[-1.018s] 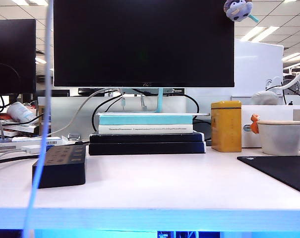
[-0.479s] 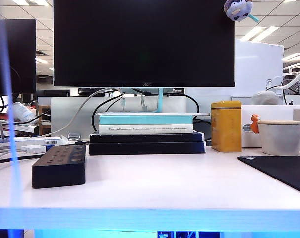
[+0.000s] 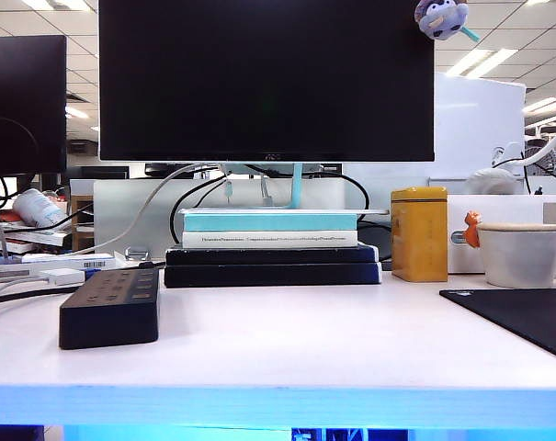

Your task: Plug the white charger into the left socket.

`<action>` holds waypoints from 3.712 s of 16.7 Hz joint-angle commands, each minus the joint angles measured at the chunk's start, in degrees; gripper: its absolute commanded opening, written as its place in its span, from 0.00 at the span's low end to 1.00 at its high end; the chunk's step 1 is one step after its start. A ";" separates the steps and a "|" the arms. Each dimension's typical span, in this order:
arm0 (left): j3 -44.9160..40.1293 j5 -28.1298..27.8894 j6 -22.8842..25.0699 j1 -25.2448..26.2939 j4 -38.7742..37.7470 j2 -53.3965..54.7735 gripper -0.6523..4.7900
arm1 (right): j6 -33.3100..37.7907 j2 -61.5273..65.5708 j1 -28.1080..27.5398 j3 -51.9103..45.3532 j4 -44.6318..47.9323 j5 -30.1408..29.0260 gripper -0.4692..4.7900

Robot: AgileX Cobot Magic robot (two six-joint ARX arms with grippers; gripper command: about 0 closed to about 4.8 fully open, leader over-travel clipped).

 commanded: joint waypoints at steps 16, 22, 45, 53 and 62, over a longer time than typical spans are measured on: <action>0.35 -4.11 -2.10 18.27 0.50 -0.17 1.00 | -21.55 -0.26 -3.43 0.13 -22.45 15.56 0.09; 0.35 -5.62 -2.12 19.17 1.55 -0.17 1.00 | -23.39 7.61 -0.79 0.13 -23.82 16.20 0.09; 0.31 -8.98 3.91 21.64 -9.64 -0.07 1.00 | -44.63 27.47 0.11 1.36 -19.82 15.78 0.09; 0.31 -8.98 3.91 21.64 -9.64 -0.07 1.00 | -44.54 30.05 0.59 1.60 -19.80 17.40 0.09; 0.31 -9.01 3.89 21.62 -9.64 -0.07 1.00 | -45.09 31.26 0.24 1.62 -20.70 20.85 0.09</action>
